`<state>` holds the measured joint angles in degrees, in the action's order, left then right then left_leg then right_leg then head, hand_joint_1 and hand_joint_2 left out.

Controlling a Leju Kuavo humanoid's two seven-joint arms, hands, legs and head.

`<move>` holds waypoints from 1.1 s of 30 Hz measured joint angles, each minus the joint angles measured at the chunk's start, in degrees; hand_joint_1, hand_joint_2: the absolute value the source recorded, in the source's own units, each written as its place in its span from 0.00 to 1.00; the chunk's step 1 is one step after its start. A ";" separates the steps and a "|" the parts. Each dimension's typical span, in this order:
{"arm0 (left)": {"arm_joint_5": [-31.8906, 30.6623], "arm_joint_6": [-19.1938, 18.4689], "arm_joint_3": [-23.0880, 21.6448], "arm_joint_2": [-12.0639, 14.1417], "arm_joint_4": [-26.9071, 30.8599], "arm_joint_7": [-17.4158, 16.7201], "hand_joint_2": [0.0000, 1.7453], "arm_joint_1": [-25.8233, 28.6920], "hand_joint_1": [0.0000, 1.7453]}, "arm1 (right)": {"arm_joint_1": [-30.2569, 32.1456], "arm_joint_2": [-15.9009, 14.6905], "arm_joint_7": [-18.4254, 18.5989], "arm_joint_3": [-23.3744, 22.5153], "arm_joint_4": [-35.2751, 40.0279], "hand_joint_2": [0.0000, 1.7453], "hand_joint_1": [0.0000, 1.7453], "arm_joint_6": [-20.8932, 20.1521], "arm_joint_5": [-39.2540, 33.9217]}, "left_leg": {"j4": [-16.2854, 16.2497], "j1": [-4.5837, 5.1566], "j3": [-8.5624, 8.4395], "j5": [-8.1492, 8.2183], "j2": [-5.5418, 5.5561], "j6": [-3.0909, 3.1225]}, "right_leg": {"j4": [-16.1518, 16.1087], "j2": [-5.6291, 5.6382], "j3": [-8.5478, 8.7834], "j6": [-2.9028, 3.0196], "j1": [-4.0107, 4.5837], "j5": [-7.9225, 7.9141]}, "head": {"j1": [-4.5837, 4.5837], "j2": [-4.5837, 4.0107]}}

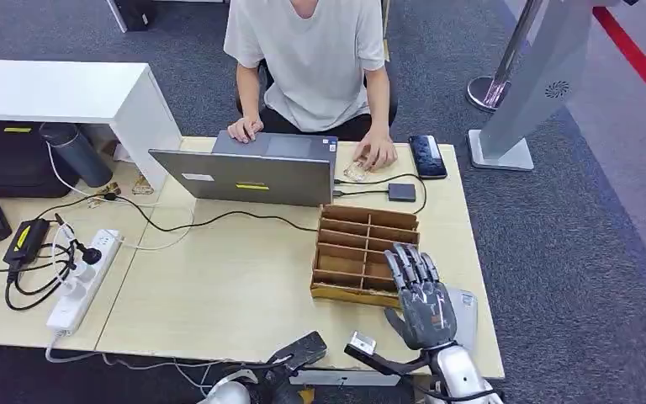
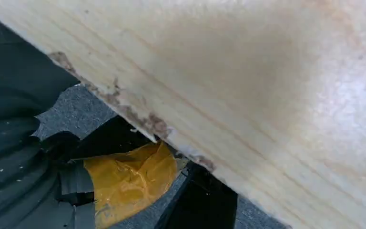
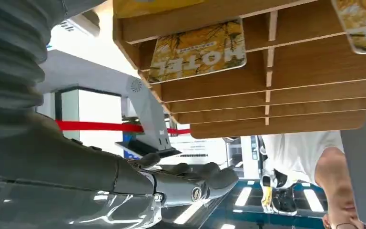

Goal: Pass the card to the sensor for recognition and then transmit it.

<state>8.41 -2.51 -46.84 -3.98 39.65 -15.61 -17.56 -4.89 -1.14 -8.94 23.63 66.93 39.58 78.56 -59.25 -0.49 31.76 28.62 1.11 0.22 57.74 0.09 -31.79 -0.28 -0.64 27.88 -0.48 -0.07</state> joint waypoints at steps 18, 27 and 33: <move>0.15 -0.04 0.00 0.02 0.00 0.11 1.00 0.00 0.00 | -0.13 0.17 0.94 1.94 -2.21 1.00 0.00 0.00 -0.22 | 0.00 0.00 0.01 0.00 0.00 0.00 | 0.00 0.00 0.00 0.00 0.00 0.00 | 0.00 0.00; 0.15 -0.04 0.00 0.02 -0.02 0.11 1.00 -0.02 0.00 | -1.12 0.17 1.88 2.16 -3.67 1.00 0.00 0.00 -0.04 | 0.00 0.00 0.01 0.00 0.00 0.00 | 0.00 0.00 0.00 0.00 0.00 0.00 | 0.00 0.00; 0.17 -0.04 0.00 0.02 -0.02 0.13 1.00 -0.03 0.00 | -1.46 0.17 2.10 2.19 -4.28 1.00 0.00 0.00 -0.05 | 0.00 0.00 0.01 0.00 0.00 0.00 | 0.00 0.00 0.00 0.00 0.00 0.00 | 0.00 0.00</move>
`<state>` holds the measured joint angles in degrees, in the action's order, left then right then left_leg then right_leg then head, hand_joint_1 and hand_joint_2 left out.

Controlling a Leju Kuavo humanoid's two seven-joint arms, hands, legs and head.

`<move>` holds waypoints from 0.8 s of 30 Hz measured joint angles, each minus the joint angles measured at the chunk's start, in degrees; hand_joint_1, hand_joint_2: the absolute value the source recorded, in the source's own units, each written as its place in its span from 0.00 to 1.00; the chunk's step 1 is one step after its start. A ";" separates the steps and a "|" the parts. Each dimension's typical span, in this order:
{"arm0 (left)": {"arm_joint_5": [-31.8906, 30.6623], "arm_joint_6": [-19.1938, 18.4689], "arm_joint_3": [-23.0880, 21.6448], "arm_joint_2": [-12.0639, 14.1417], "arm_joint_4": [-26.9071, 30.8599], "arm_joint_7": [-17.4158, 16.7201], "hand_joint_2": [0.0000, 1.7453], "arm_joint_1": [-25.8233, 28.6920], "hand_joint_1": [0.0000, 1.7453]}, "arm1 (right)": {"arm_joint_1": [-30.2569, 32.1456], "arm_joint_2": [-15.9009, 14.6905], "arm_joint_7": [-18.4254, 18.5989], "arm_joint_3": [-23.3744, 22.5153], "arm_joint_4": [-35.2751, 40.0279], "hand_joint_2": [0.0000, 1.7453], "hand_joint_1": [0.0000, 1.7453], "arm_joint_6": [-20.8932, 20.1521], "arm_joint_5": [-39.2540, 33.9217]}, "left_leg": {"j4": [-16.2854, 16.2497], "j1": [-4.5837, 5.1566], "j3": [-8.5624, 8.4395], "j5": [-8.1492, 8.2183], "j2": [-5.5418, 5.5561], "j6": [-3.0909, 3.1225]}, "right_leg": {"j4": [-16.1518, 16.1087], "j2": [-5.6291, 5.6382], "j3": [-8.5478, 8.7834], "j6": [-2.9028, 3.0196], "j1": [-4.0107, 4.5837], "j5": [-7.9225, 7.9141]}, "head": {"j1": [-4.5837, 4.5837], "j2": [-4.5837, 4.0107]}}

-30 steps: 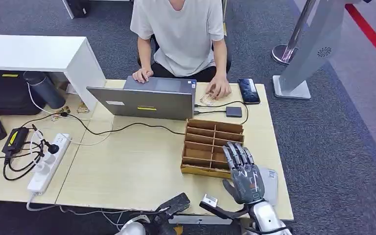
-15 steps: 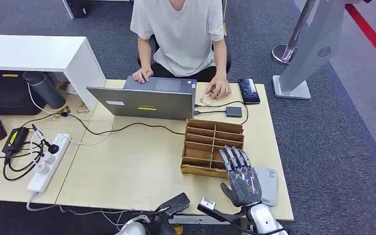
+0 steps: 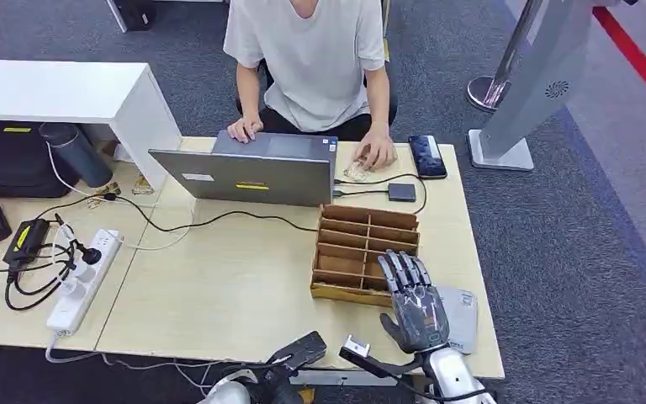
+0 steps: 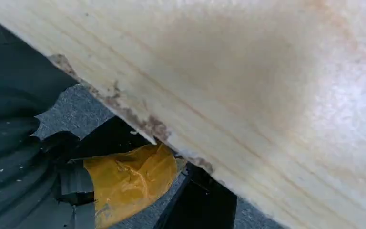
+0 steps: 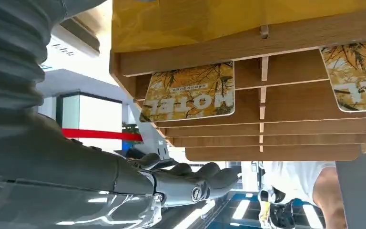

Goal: Pass the card to the sensor for recognition and then transmit it.

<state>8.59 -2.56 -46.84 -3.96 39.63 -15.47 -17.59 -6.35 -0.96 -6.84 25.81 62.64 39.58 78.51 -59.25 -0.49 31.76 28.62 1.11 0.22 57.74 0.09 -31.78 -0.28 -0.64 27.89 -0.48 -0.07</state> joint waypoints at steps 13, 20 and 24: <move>0.11 -0.02 0.00 0.09 0.00 0.02 1.00 0.00 0.00 | -0.45 0.00 -0.48 0.00 -0.52 1.00 1.00 0.13 -1.16 | 0.00 0.00 0.00 0.00 0.00 0.00 | 0.00 0.00 0.00 0.00 0.00 0.00 | -0.02 0.00; 0.15 -0.02 0.00 0.11 0.00 0.02 1.00 -0.01 0.00 | -1.31 0.00 -0.26 0.00 -0.63 1.00 1.00 0.44 -0.90 | 0.00 0.00 -0.01 0.00 0.00 0.00 | 0.00 0.00 0.01 0.00 0.00 0.00 | -0.02 0.00; 0.18 -0.02 0.00 0.13 -0.02 0.02 1.00 -0.03 0.00 | -1.42 0.00 -0.09 0.00 -0.72 1.00 1.00 0.48 -0.79 | 0.00 0.00 -0.01 0.00 0.00 0.00 | 0.00 0.00 0.01 0.00 0.00 0.00 | 0.00 0.00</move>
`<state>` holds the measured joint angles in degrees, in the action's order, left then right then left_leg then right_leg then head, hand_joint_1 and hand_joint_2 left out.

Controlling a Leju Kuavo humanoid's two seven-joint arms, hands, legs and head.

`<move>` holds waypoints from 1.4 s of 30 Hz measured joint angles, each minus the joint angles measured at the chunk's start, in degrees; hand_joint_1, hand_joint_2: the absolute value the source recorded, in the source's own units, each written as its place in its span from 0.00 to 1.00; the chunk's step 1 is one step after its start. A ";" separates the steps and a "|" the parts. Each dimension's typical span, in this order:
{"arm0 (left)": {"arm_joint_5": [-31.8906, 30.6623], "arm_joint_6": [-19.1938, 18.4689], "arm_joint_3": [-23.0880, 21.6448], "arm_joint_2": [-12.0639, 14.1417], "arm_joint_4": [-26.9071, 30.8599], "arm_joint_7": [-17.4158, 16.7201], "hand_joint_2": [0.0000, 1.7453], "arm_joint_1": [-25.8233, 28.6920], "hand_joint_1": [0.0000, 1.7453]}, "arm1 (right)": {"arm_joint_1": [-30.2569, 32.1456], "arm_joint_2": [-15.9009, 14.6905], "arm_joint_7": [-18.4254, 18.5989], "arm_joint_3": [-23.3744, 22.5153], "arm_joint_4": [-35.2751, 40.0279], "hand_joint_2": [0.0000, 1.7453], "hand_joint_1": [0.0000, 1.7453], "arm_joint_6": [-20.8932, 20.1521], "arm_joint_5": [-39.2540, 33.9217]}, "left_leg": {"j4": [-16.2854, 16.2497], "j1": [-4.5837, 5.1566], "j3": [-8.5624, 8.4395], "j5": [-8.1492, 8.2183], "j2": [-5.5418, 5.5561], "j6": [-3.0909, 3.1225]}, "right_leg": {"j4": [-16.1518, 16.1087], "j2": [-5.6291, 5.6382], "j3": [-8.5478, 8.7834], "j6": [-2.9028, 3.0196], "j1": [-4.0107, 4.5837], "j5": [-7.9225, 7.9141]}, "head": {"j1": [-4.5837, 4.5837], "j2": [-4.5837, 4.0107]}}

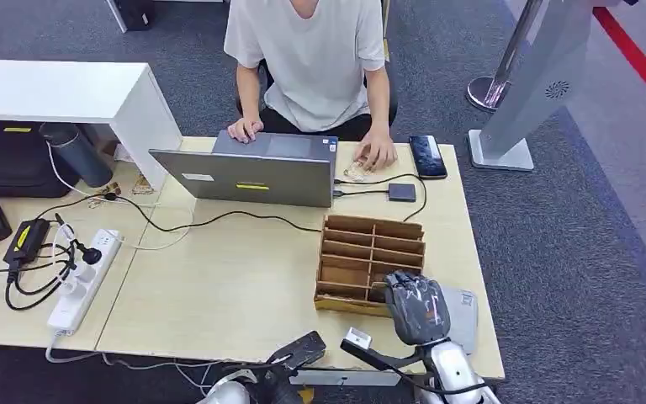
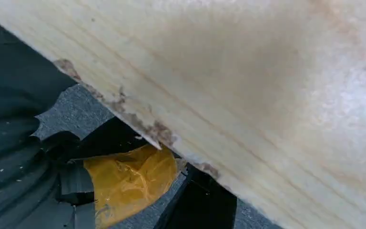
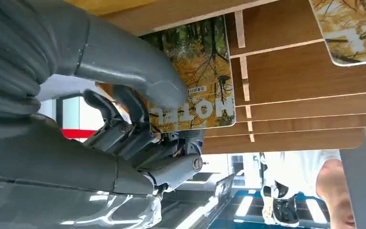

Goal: Pass the card to the sensor for recognition and then transmit it.

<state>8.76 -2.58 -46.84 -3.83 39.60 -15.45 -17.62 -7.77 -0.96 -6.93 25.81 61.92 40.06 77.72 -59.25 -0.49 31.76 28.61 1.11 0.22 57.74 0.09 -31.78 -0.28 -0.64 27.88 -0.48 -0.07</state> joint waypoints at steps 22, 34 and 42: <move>-0.26 -0.33 -0.07 0.33 -0.42 -0.28 1.00 -0.34 0.00 | -5.21 -1.03 -0.83 2.91 -3.41 1.00 1.00 -4.05 -16.73 | 0.00 0.00 -0.04 -0.06 -0.21 0.00 | 0.00 0.17 0.00 0.01 0.00 -0.12 | 0.02 0.00; -3.60 -2.03 -0.07 1.16 0.44 -2.88 1.00 2.42 0.00 | -18.63 -7.28 -0.41 8.35 -2.88 1.00 1.00 -24.80 -29.63 | -0.04 0.03 0.04 -0.19 -0.17 0.02 | 0.00 0.15 -0.07 -0.01 -0.06 -0.28 | -0.02 0.00; -5.40 -2.73 -0.04 0.98 0.74 -3.21 1.00 2.54 0.00 | -25.23 -7.08 1.09 10.51 -4.77 1.00 1.00 -25.27 -30.93 | -0.02 0.02 0.09 -0.22 -0.18 -0.02 | 0.06 0.15 -0.12 0.00 -0.06 -0.28 | 0.00 0.00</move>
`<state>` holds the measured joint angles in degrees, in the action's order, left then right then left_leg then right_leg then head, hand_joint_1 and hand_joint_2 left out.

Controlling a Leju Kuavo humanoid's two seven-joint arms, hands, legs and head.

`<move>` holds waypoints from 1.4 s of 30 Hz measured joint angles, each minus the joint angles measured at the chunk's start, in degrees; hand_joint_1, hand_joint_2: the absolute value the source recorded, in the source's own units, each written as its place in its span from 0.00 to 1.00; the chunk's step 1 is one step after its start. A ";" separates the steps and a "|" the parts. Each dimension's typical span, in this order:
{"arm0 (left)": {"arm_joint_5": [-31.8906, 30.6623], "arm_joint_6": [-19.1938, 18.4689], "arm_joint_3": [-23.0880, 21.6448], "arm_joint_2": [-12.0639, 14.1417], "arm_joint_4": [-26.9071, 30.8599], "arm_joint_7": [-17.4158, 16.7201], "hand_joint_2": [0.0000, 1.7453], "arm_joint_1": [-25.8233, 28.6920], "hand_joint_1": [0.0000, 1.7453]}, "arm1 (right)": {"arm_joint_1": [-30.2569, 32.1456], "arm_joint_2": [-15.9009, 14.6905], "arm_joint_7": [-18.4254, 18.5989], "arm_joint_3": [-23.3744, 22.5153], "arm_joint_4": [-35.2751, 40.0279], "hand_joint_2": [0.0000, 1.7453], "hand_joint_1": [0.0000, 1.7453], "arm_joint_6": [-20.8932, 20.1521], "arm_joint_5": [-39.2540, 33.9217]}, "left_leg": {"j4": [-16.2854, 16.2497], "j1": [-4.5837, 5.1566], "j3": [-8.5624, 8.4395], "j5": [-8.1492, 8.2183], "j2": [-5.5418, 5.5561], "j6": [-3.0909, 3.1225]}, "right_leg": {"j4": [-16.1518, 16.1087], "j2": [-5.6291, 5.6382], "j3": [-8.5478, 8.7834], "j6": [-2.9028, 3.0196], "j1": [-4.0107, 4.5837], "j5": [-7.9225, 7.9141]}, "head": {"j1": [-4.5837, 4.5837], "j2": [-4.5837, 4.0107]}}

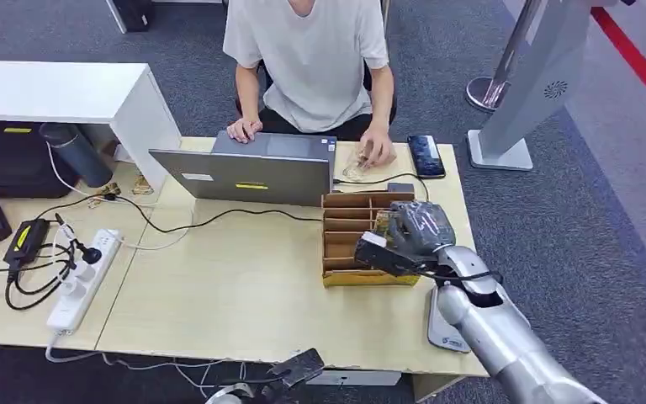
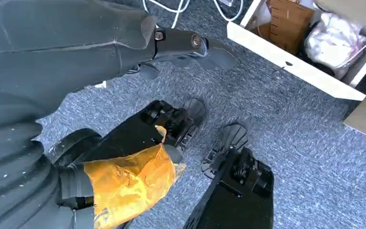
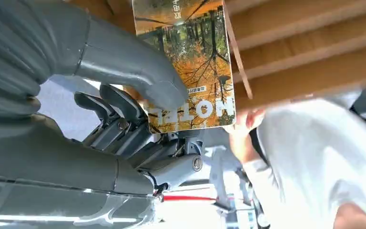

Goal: Pass the card to the sensor for recognition and then transmit it.

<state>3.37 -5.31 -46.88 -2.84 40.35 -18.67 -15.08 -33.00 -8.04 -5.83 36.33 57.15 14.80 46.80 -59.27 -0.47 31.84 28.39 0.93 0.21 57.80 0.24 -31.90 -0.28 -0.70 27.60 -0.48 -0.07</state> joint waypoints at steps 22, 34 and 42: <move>-1.09 -0.59 0.02 -0.50 0.00 -0.35 1.00 -0.01 0.00 | -5.91 2.34 2.08 1.88 -4.20 1.00 1.00 1.66 1.88 | 0.00 0.01 0.06 0.00 0.02 0.00 | 0.01 -0.01 -0.06 0.00 0.00 0.00 | 0.00 0.00; -4.00 -2.25 0.00 -3.15 0.00 0.09 1.00 -2.17 0.00 | -15.71 5.29 20.79 -0.35 -10.60 1.00 1.00 24.83 33.58 | -0.06 0.02 0.09 -0.04 0.02 0.02 | 0.02 -0.01 -0.10 0.00 0.00 -0.02 | -0.02 0.00; -3.93 -3.35 -0.02 -4.33 -0.17 0.59 1.00 -2.57 0.00 | -15.48 5.29 21.31 -6.56 -9.13 1.00 1.00 24.92 40.20 | -0.07 0.05 0.11 -0.04 0.02 0.03 | 0.01 -0.01 -0.13 0.00 -0.01 -0.02 | 0.02 0.00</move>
<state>-0.57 -8.66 -46.91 -7.17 40.17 -18.08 -17.65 -48.49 -2.75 15.47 29.77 48.02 39.71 86.99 -59.34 -0.43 31.96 28.36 0.95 0.23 57.81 0.23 -32.03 -0.28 -0.71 27.59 -0.46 -0.07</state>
